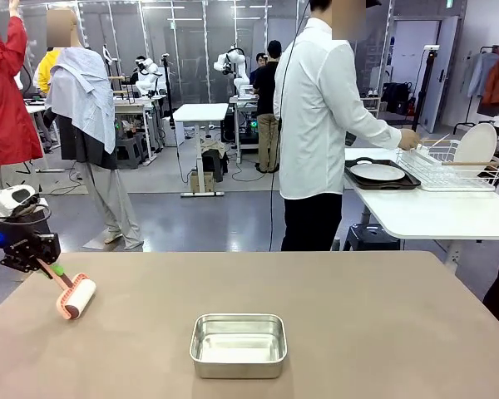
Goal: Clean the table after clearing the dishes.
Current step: When the right (or left) Handle tray is removed, use the right hand (or left hand) to clean the right (or left) side of the table with the Lint Roller, then place the Lint Roller back on top of the Airtight Container.
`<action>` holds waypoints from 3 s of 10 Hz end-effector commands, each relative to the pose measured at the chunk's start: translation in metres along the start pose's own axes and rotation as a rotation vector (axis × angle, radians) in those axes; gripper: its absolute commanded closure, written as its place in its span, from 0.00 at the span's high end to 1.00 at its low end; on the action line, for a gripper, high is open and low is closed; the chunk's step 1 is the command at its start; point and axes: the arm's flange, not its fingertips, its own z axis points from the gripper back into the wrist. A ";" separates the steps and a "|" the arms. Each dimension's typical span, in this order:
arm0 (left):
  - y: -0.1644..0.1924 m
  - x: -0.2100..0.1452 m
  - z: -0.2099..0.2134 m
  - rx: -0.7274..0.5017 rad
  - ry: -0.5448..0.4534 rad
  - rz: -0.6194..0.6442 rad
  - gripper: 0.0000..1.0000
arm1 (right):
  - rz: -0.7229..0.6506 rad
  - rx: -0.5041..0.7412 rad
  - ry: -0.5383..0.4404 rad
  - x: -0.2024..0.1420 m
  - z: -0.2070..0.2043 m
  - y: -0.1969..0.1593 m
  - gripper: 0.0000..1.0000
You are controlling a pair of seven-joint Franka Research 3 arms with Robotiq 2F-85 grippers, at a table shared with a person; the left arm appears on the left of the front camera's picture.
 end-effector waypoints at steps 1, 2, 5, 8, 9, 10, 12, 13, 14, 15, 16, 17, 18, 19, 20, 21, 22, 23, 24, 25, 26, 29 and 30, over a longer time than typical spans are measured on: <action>0.005 -0.008 0.010 0.090 -0.080 0.005 0.20 | 0.006 -0.001 0.007 0.000 0.002 0.000 1.00; -0.017 -0.019 0.032 -0.070 -0.002 -0.071 0.20 | 0.006 -0.001 0.007 0.000 0.002 0.000 1.00; -0.079 -0.053 0.112 -0.102 -0.064 -0.249 0.20 | 0.006 -0.001 0.007 0.000 0.002 0.000 1.00; -0.089 -0.046 0.120 -0.098 -0.069 -0.243 0.20 | 0.006 -0.001 0.007 0.000 0.002 0.000 1.00; -0.089 -0.046 0.120 -0.098 -0.069 -0.243 0.20 | 0.006 -0.001 0.007 0.000 0.002 0.000 1.00; -0.089 -0.046 0.120 -0.098 -0.069 -0.243 0.20 | 0.006 -0.001 0.007 0.000 0.002 0.000 1.00; -0.089 -0.046 0.120 -0.098 -0.069 -0.243 0.20 | 0.006 -0.001 0.007 0.000 0.002 0.000 1.00; -0.089 -0.046 0.120 -0.098 -0.069 -0.243 0.20 | 0.006 -0.001 0.007 0.000 0.002 0.000 1.00; -0.089 -0.046 0.120 -0.098 -0.069 -0.243 0.20 | 0.006 -0.001 0.007 0.000 0.002 0.000 1.00; -0.089 -0.046 0.120 -0.098 -0.069 -0.243 0.20 | 0.006 -0.001 0.007 0.000 0.002 0.000 1.00; -0.089 -0.046 0.120 -0.098 -0.069 -0.243 0.20 | 0.006 -0.001 0.007 0.000 0.002 0.000 1.00; -0.089 -0.046 0.120 -0.098 -0.069 -0.243 0.20 | 0.006 -0.001 0.007 0.000 0.002 0.000 1.00; -0.089 -0.046 0.120 -0.098 -0.069 -0.243 0.20 | 0.006 -0.001 0.007 0.000 0.002 0.000 1.00; -0.089 -0.046 0.120 -0.098 -0.069 -0.243 0.20 | 0.006 -0.001 0.007 0.000 0.002 0.000 1.00; -0.089 -0.046 0.120 -0.098 -0.069 -0.243 0.20 | 0.006 -0.001 0.007 0.000 0.002 0.000 1.00; -0.088 -0.047 0.115 -0.105 -0.055 -0.242 0.20 | 0.006 -0.001 0.007 0.000 0.002 0.000 1.00; -0.143 -0.036 0.122 -0.029 -0.018 -0.450 0.20 | 0.006 -0.001 0.007 0.000 0.002 0.000 1.00; -0.216 -0.038 0.125 0.016 0.001 -0.698 0.20 | 0.006 -0.001 0.007 0.000 0.002 0.000 1.00; -0.275 -0.044 0.120 0.038 0.036 -0.887 0.20 | 0.006 -0.001 0.007 0.000 0.002 0.000 1.00; -0.328 -0.058 0.113 0.091 0.090 -1.062 0.20 | 0.006 -0.001 0.007 0.000 0.002 0.000 1.00; -0.375 -0.078 0.105 0.107 0.124 -1.226 0.20 | 0.006 -0.001 0.007 0.000 0.002 0.000 1.00; -0.479 -0.149 0.075 0.165 0.206 -1.668 0.20 | 0.006 -0.001 0.007 0.000 0.002 0.000 1.00; -0.504 -0.172 0.048 0.179 0.292 -1.763 0.20 | 0.006 -0.001 0.007 0.000 0.002 0.000 1.00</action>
